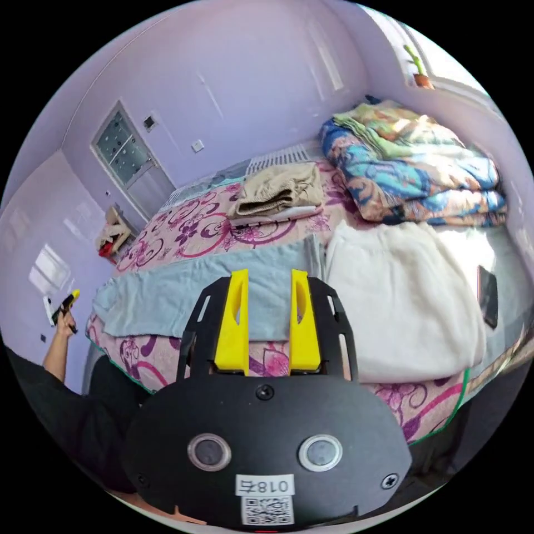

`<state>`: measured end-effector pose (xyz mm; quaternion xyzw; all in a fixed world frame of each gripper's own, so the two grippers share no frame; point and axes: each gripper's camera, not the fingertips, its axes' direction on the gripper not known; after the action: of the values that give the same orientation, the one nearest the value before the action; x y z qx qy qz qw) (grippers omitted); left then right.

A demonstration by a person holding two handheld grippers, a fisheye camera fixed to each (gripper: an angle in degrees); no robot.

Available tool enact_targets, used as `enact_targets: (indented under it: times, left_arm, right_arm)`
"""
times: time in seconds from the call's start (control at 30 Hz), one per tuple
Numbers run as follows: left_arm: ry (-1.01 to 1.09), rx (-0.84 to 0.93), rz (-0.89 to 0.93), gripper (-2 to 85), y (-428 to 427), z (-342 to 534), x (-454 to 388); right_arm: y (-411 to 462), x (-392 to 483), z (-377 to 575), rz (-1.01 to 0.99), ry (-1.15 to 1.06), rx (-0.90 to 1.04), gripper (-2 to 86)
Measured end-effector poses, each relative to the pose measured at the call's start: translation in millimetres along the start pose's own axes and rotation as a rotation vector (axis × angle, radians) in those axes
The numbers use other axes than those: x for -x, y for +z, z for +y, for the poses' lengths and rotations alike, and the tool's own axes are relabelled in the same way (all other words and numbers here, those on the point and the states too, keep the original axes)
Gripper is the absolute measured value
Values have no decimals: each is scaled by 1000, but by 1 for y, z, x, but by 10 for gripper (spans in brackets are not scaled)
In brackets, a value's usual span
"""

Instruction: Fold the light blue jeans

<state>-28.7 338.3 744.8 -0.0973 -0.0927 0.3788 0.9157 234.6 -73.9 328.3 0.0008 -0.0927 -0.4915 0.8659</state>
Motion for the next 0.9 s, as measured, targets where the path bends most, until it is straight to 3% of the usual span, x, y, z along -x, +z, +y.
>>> enact_targets:
  times: [0.1,0.33,0.47,0.57,0.77,0.9]
  left_arm:
    - [120,22,31,68,38,-75,8]
    - [383,580,-91,125,173,-234,12]
    - [478,915,-125,160,252,-281,12]
    - [513,1070,-169,166,295,-298,14]
    - [483,1121,-197,193,328,-337,11]
    - [459,1160,-120,135,328,-344,-2]
  right_arm:
    - [46,69,-54,-7,-329,144,124]
    - [196,176,-145,35,-870,603,131]
    - [246,198,-171,23,-971,822,138]
    - [278,213,-181,-6,-1013,979,144]
    - [302,240,-186,5,-1098,1098,140]
    - [299,261,-174,61,-1187,1107,86]
